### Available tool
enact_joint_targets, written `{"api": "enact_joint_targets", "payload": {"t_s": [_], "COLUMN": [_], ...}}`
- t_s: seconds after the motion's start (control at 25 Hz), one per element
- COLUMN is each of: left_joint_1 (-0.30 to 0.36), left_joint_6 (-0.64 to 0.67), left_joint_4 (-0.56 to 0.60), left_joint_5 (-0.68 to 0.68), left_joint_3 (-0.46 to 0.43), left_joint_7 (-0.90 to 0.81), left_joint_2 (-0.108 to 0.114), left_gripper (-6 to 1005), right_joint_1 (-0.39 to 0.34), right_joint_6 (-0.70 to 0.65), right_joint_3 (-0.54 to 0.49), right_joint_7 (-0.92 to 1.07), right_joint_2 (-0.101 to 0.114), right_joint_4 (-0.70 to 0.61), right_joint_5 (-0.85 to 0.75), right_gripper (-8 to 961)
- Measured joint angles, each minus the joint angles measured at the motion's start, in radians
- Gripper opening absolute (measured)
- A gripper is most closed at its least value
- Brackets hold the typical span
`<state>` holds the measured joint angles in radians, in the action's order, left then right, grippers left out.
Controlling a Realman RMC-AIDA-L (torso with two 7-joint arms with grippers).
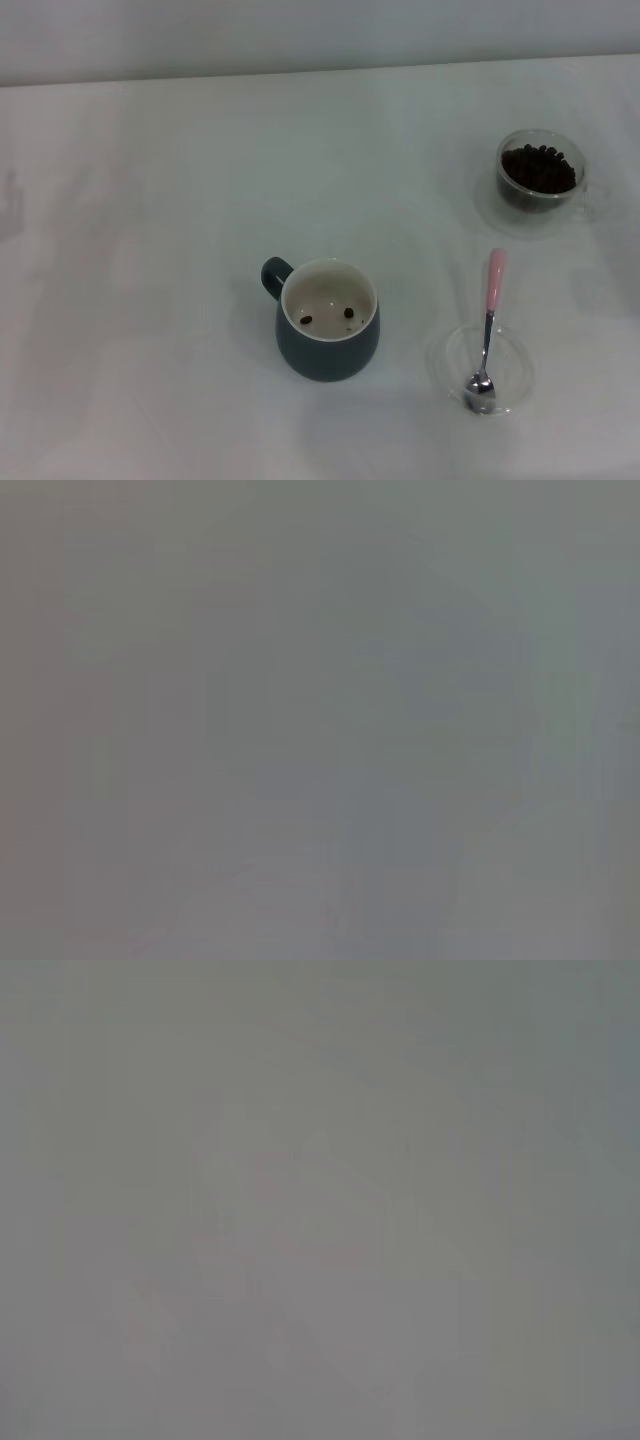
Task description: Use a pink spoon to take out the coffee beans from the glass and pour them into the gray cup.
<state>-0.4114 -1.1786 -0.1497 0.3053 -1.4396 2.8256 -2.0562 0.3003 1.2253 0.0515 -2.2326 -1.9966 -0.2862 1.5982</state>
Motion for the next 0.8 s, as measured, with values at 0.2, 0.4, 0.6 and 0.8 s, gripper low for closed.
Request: {"api": "enact_joint_targets", "payload": {"t_s": [0.2,0.4,0.6,0.8], "left_joint_1": [0.002,0.005,-0.004,-0.016], "left_joint_6": [0.002,0.013,0.017,0.024], "left_joint_4": [-0.001,0.001,0.001,-0.005], "left_joint_5": [-0.007,-0.009,-0.010,-0.011], "left_joint_3": [-0.021,-0.016,-0.016,-0.015], "left_joint_7": [0.000,0.000,0.000,0.000], "left_joint_2": [-0.010,-0.014,-0.018,-0.018], "left_gripper": [441,436,434,434], "right_joint_1": [0.022,0.036,0.038,0.054], "right_joint_6": [-0.047,-0.062,-0.063,-0.069], "right_joint_3": [0.007,0.010,0.008,0.001], "right_joint_7": [-0.113,-0.133,-0.139,-0.155], "right_joint_2": [0.001,0.000,-0.001,-0.002], "right_joint_4": [0.013,0.013,0.013,0.022], "right_joint_5": [0.016,0.013,0.016,0.027], "right_gripper": [232,232,232,232]}}
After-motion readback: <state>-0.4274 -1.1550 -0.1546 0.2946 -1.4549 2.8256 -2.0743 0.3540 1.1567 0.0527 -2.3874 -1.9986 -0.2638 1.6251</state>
